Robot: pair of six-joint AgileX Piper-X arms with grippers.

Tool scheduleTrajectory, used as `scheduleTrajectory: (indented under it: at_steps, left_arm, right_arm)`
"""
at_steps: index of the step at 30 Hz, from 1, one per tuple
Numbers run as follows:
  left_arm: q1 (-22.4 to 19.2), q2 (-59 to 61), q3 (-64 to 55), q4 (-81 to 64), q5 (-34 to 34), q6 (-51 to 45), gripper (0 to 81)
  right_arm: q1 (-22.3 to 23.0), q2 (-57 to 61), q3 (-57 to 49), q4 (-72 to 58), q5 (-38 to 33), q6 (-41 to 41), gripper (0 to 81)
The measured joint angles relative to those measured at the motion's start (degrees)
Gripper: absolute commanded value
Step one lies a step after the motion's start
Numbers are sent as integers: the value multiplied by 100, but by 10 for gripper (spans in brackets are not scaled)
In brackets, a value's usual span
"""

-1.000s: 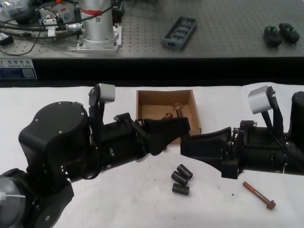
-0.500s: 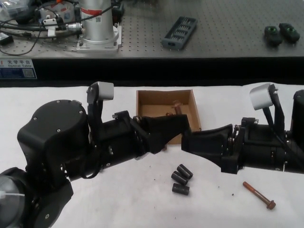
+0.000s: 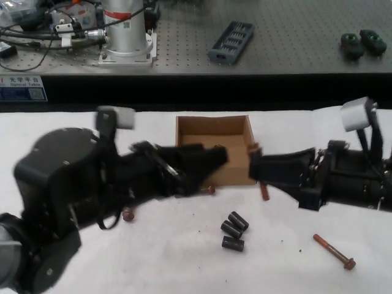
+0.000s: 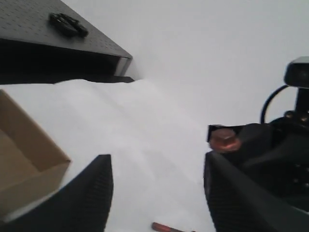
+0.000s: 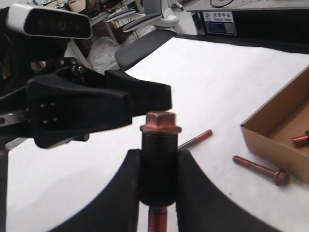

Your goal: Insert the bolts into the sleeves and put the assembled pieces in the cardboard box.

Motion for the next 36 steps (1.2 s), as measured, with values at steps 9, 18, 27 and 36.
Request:
scheduleTrajectory:
  at_steps: [9,18,27,36]
  left_arm:
    - [691,0,0,7,92,17,342]
    - [1397,-36,0,85,1097,84,327]
    - [1800,-100,0,85,1255,-46,327]
    - [1797,-100,0,495,1369,-46,327]
  right_arm:
    - [-218,1863,-1783,244,-215,2,29]
    - [-218,3139,-3508,1097,-309,64,29]
    - [-158,4049,-5302,3439,782,-284,29]
    - [199,4058,-5476,4348,1386,-532,320]
